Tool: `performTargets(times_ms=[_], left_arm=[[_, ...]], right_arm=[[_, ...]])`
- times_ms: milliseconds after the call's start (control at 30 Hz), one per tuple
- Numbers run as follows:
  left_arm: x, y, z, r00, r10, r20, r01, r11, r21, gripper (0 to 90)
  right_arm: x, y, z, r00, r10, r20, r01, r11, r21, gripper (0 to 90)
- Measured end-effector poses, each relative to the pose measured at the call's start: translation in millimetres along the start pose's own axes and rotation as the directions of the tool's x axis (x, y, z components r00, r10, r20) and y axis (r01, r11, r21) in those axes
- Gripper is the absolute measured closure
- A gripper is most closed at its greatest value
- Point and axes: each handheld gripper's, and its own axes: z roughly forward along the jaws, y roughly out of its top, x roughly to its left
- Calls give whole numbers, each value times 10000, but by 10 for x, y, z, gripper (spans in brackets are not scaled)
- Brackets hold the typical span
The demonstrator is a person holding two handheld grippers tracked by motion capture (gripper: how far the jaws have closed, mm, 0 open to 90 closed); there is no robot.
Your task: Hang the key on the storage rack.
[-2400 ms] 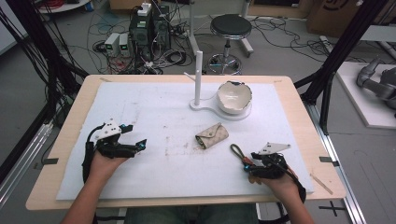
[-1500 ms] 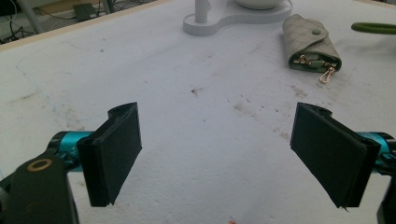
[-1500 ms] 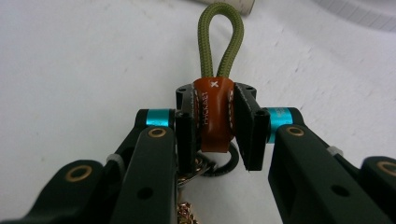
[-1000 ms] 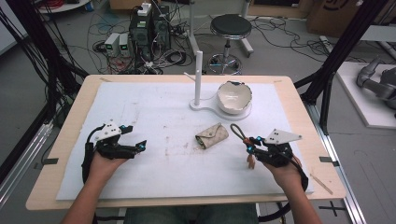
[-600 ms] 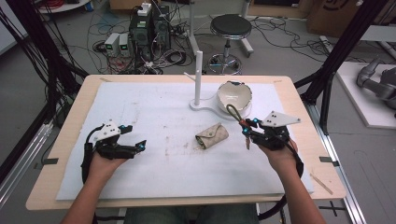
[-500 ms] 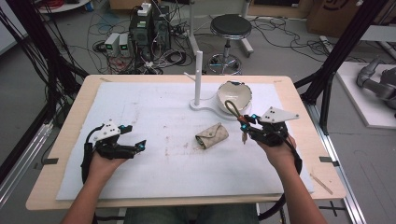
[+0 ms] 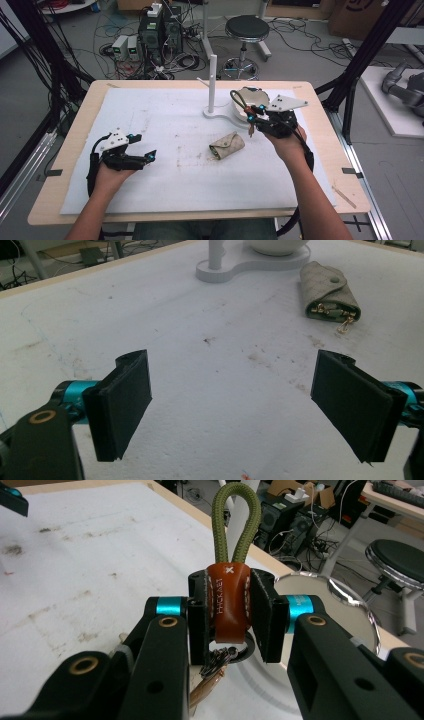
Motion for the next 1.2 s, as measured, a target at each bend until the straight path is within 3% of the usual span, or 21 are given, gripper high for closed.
performTargets(times_ms=[300, 667, 833, 1200], left_arm=[[10, -3, 0, 10000, 23, 13, -23, 10000, 8, 163], [22, -13, -11, 10000, -48, -25, 48, 10000, 8, 164], [24, -18, -20, 10000, -47, -30, 47, 10000, 9, 163], [40, -41, -44, 9999, -82, -61, 83, 10000, 54, 163]], right_arm=[[-23, 308, 182, 9991, -428, 57, 428, 9991, -70, 723], [7, 548, 445, 9973, -727, 41, 726, 9973, 97, 723], [21, 617, 520, 9963, -861, 55, 860, 9963, 10, 723], [25, 629, 755, 9945, -1029, 179, 1018, 9934, 526, 722]])
